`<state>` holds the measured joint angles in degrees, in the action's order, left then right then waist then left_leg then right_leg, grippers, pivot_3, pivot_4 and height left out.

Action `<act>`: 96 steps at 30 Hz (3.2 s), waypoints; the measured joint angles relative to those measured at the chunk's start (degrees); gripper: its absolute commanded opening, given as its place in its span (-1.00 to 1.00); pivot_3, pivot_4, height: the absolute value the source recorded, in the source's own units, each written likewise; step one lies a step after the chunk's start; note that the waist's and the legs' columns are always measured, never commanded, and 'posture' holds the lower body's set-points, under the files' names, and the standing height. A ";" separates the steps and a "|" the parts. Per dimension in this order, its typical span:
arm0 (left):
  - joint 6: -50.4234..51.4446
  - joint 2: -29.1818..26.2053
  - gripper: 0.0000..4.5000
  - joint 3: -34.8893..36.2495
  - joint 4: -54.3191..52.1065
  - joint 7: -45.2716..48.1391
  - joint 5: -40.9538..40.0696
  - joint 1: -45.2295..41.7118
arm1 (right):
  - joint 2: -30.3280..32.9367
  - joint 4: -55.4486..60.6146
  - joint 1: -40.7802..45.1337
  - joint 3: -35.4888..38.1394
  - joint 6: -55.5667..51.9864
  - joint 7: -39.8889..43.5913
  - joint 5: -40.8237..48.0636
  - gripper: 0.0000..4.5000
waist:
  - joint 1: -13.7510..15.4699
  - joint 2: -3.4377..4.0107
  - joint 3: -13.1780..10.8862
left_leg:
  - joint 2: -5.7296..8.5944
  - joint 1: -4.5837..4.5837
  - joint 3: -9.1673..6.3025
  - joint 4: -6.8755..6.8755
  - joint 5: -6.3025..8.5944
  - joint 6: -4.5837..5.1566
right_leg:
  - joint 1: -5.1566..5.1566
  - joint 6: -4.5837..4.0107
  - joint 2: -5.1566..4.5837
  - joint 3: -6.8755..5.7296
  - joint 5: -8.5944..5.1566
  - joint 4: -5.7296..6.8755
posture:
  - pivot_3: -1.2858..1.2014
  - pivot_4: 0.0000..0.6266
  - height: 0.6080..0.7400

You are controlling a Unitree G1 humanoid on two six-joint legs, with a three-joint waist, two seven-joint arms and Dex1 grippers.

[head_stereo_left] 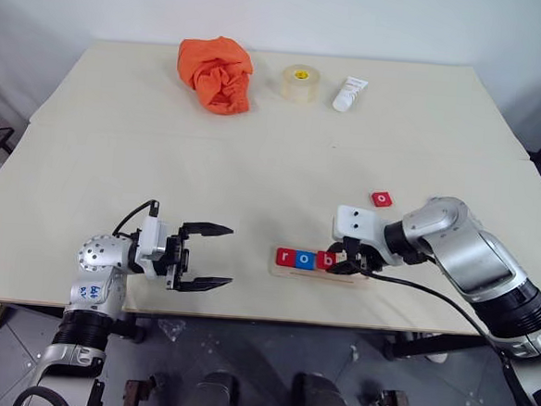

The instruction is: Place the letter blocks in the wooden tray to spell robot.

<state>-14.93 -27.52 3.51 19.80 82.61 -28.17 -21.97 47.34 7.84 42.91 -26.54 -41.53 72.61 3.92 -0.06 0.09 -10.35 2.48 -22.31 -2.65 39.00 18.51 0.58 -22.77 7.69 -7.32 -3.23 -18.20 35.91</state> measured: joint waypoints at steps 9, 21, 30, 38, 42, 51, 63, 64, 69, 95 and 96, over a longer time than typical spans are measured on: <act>0.00 0.09 1.00 -0.01 -0.02 -0.37 0.00 -0.01 | -0.74 0.34 -0.10 -0.31 -0.10 -0.68 -0.55 0.87 | 0.00 0.00 0.00 | 0.00 0.00 0.00 0.00 0.00 0.00 | 0.00 0.00 0.01 -0.03 0.00 0.00 | 0.03 -0.52 1.00; -0.04 1.34 1.00 -0.15 0.43 -0.57 0.21 -1.06 | 4.20 4.94 -4.44 6.06 -2.78 0.81 4.32 0.99 | 0.35 0.00 0.00 | 0.05 -0.01 -0.03 0.01 0.00 0.03 | 0.04 0.03 -0.01 -0.11 0.01 -0.03 | 0.03 -0.52 1.00; -0.14 2.38 1.00 -0.47 3.36 0.23 0.62 -4.02 | 3.81 -5.35 -12.33 27.56 4.05 -8.15 9.67 0.99 | 0.32 -0.01 0.00 | 0.06 0.01 0.05 0.01 -0.04 0.08 | 0.11 0.10 0.02 -0.16 0.05 0.02 | 0.03 -0.52 1.00; -0.20 2.84 1.00 -0.80 7.49 2.55 1.12 -8.01 | 2.34 -14.23 -19.48 41.67 10.83 -14.24 13.31 0.99 | 0.67 0.00 0.00 | 0.09 0.02 0.02 0.01 -0.06 0.13 | 0.21 0.18 0.01 -0.23 0.09 0.04 | 0.03 -0.52 1.00; -0.20 2.88 1.00 -0.78 8.54 3.26 1.29 -8.59 | 2.71 -16.08 -26.29 45.33 13.79 -15.37 13.28 0.99 | 0.92 0.00 0.00 | 0.13 0.01 0.13 0.01 -0.09 0.22 | 0.21 0.28 0.00 -0.16 0.15 0.03 | 0.03 -0.52 1.00; -0.20 2.73 1.00 -0.69 10.68 3.32 1.37 -9.21 | 2.72 -12.01 -33.21 52.17 14.20 -17.14 16.72 0.99 | 0.87 0.00 0.00 | 0.12 0.10 0.22 0.03 -0.12 0.26 | 0.27 0.29 -0.01 -0.09 0.16 0.00 | 0.03 -0.52 1.00; -0.20 2.63 1.00 -0.68 11.96 3.33 1.37 -10.30 | 2.72 -10.57 -33.12 52.16 13.66 -19.90 18.11 0.99 | 1.33 0.00 0.00 | 0.16 0.10 0.21 0.04 -0.13 0.28 | 0.27 0.32 -0.06 -0.08 0.17 -0.02 | 0.03 -0.52 1.00; -0.20 2.56 1.00 -0.68 11.96 3.33 1.38 -10.30 | 2.72 -10.55 -33.07 52.14 13.41 -20.02 18.18 0.99 | 1.33 0.00 0.00 | 0.16 0.10 0.21 0.04 -0.13 0.28 | 0.27 0.32 -0.06 -0.08 0.17 -0.02 | 0.03 -0.52 1.00; -0.16 2.35 1.00 -0.63 11.12 3.32 1.36 -9.70 | 2.72 -10.01 -31.82 51.62 12.02 -21.32 18.41 0.99 | 1.31 0.00 0.00 | 0.17 0.10 0.21 0.04 -0.13 0.28 | 0.26 0.32 -0.07 -0.07 0.17 -0.02 | 0.03 -0.52 1.00; 1.24 1.93 1.00 0.51 1.64 -0.09 1.23 -1.63 | -18.68 -44.05 1.29 31.78 17.97 -43.33 4.81 0.99 | -0.35 0.02 0.01 | 0.19 0.09 0.19 -0.01 -0.17 0.26 | 0.19 0.34 -0.08 0.04 0.19 0.06 | 0.03 -0.52 1.00; 1.24 1.93 1.00 0.51 1.20 -0.30 1.23 -1.44 | -18.84 -44.27 1.46 31.79 18.02 -43.63 4.62 0.99 | -0.34 0.02 0.01 | 0.19 0.10 0.19 -0.01 -0.17 0.26 | 0.18 0.34 -0.08 0.05 0.19 0.07 | 0.03 -0.52 1.00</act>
<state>-13.69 -25.59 4.02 21.00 82.31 -26.94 -23.41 28.50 -36.43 44.38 5.25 -23.52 28.97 8.54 -0.40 0.12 -10.34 2.68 -22.21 -2.45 38.99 18.34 0.84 -22.59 8.04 -7.40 -3.19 -18.01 35.98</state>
